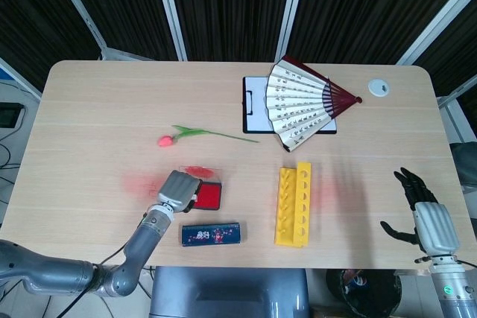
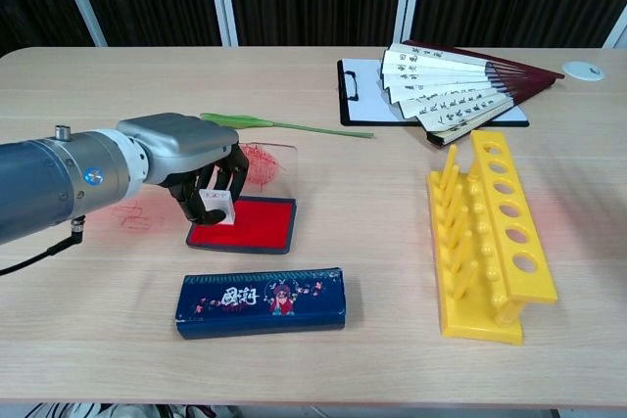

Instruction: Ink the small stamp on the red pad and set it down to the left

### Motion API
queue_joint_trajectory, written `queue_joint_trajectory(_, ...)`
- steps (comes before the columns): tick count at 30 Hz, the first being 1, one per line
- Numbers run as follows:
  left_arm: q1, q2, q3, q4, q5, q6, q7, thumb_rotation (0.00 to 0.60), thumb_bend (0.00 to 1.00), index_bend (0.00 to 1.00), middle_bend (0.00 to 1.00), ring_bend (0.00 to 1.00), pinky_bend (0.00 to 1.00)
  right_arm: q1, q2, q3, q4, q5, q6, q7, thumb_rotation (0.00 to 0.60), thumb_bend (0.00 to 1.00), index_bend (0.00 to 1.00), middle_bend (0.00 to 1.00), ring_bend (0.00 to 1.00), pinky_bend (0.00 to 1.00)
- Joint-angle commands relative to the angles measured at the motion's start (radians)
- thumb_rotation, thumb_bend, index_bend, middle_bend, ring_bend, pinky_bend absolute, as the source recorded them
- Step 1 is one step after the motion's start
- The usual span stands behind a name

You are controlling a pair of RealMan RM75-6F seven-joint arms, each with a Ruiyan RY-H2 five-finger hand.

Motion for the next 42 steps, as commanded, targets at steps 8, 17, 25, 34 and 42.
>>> queue_joint_trajectory(8, -0.030, -0.005, 0.013, 0.039, -0.036, -0.040, 0.004, 0.600, 0.45, 0.62, 0.60, 0.45, 0.55, 0.000, 0.000, 0.000, -0.001, 0.003, -0.003, 0.001, 0.600, 0.26, 0.01, 0.00, 0.00, 0.19)
queue_joint_trajectory(17, -0.036, -0.011, 0.031, 0.056, -0.040, -0.041, 0.000, 0.600, 0.45, 0.62, 0.60, 0.45, 0.55, 0.000, 0.000, 0.000, -0.002, 0.003, -0.002, 0.002, 0.600, 0.26, 0.01, 0.00, 0.00, 0.19)
queue_joint_trajectory(25, -0.045, 0.014, 0.013, 0.010, -0.032, -0.025, -0.011, 0.600, 0.45, 0.62, 0.60, 0.45, 0.55, -0.001, 0.001, 0.000, -0.003, 0.001, -0.001, 0.003, 0.600, 0.26, 0.01, 0.00, 0.00, 0.19)
queue_joint_trajectory(34, -0.070, 0.053, 0.003, -0.036, -0.062, -0.035, -0.006, 0.600, 0.45, 0.62, 0.60, 0.45, 0.55, -0.002, 0.001, -0.001, -0.004, 0.000, 0.001, 0.003, 0.600, 0.26, 0.01, 0.00, 0.00, 0.19)
queue_joint_trajectory(42, -0.082, 0.043, 0.023, -0.011, -0.066, -0.039, -0.005, 0.600, 0.45, 0.62, 0.60, 0.45, 0.55, -0.001, 0.001, 0.000, -0.004, 0.002, -0.002, 0.003, 0.600, 0.26, 0.01, 0.00, 0.00, 0.19)
